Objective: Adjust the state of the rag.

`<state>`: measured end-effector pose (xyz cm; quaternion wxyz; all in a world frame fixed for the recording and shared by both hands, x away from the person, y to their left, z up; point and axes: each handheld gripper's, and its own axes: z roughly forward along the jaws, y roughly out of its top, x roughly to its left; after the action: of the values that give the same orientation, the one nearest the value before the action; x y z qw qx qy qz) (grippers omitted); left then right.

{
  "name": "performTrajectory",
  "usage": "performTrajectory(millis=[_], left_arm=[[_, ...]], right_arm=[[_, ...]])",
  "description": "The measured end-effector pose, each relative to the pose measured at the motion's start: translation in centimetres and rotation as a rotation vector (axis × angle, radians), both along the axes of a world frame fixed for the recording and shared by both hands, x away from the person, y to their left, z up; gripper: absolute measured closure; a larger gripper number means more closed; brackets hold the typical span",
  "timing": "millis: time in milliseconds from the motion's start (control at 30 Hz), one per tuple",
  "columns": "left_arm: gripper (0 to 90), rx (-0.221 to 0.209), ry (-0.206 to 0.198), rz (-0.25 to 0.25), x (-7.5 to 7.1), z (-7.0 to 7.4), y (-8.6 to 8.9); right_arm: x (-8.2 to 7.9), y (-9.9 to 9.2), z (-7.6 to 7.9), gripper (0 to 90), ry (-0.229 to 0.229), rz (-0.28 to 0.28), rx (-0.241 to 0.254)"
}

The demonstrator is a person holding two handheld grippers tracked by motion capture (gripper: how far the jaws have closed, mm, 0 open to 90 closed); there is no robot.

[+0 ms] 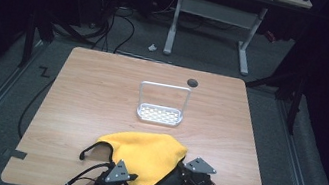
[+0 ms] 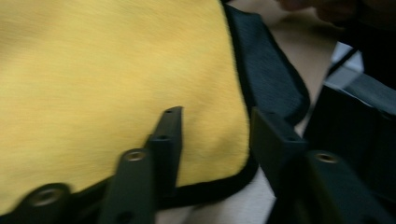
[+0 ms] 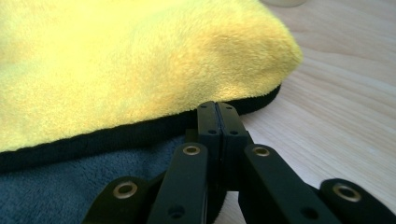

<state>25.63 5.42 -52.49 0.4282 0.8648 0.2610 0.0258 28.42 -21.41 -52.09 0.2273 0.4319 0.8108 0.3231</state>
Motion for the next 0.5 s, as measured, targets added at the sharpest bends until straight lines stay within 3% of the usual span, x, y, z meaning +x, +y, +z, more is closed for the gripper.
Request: performTrajectory(millis=[33,67,133,267,367,433,500], left_arm=[[45.2,0.016,-0.012,-0.006,-0.2,-0.2,-0.3],[44.8,0.027,-0.04,-0.009,-0.4,-0.3,-0.4],[44.8,0.045,-0.057,-0.016,-0.5,-0.3,-0.6],[65.8,0.081,-0.085,0.022,-0.5,-0.3,-0.3],[81.6,0.077,-0.062,0.034,-0.1,-0.3,0.2],[83.5,0.064,-0.043,0.052,0.3,-0.1,0.5],[83.9,0.023,-0.046,0.081,0.8,0.9,1.4]], right_arm=[[0.1,0.1,-0.2,90.0,0.008,0.005,-0.001],[0.1,0.1,-0.4,90.0,0.023,0.01,0.001],[0.0,0.1,-0.4,90.0,0.025,0.007,-0.003],[-0.4,0.0,-0.4,90.0,0.014,0.005,-0.04],[-0.5,-0.3,-0.3,90.0,0.019,0.001,-0.035],[-0.5,-0.4,-0.3,90.0,0.014,-0.002,-0.05],[-0.5,-0.6,-0.3,90.0,0.005,-0.006,-0.067]])
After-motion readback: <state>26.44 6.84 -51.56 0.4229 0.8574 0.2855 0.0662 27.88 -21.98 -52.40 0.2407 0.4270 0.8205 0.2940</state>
